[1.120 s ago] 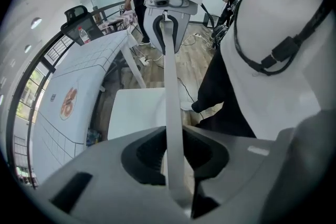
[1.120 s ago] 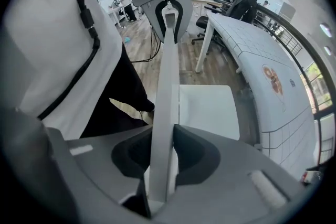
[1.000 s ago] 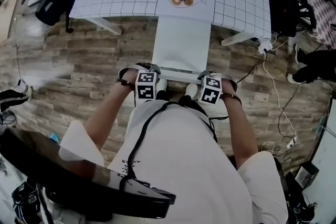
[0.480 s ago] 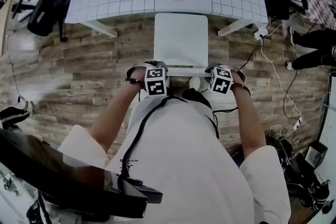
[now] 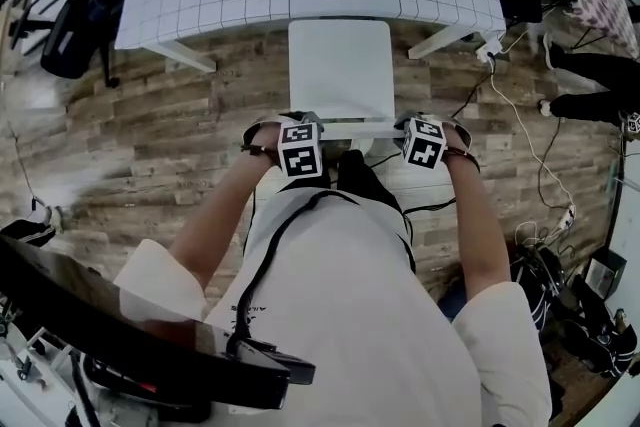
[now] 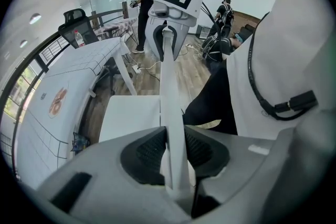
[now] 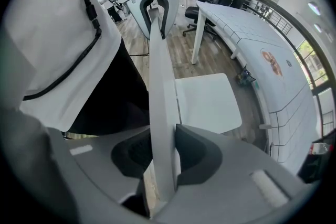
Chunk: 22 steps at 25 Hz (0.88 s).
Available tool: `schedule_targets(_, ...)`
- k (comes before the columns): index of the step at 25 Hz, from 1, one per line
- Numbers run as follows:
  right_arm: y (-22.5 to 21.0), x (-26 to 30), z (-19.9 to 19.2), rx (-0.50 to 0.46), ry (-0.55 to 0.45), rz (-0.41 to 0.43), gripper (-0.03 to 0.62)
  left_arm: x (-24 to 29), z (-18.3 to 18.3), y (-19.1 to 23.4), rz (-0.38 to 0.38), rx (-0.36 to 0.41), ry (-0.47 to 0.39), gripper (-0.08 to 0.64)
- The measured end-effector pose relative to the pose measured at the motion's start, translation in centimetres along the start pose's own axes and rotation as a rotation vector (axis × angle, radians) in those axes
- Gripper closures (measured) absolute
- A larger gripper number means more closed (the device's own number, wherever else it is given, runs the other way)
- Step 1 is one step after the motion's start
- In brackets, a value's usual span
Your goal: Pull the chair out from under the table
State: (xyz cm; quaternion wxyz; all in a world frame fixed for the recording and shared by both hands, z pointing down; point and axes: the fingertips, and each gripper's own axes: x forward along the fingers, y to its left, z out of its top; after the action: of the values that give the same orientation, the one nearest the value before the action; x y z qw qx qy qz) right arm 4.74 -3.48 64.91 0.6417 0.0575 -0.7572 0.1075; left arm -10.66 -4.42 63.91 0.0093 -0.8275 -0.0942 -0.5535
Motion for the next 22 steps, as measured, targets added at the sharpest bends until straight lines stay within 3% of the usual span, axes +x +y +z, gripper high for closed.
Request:
schedule_targets(7,-0.1,0.0,0.0,-0.010,-0.013,-0.002,0.499,0.1,0.1,0.2,0.013,-0.019,-0.003,0.465)
schedule_targets(13,-0.1,0.1,-0.3,-0.026,-0.056,-0.003,0.499,0.4,0.3,0.2,0.014,-0.010,0.044,0.466)
schedule_targets(22,0.0,-0.1,-1.0,-0.145,-0.085,-0.026,0.502,1.7,0.7,0.3,0.087,-0.046,0.138,0.471)
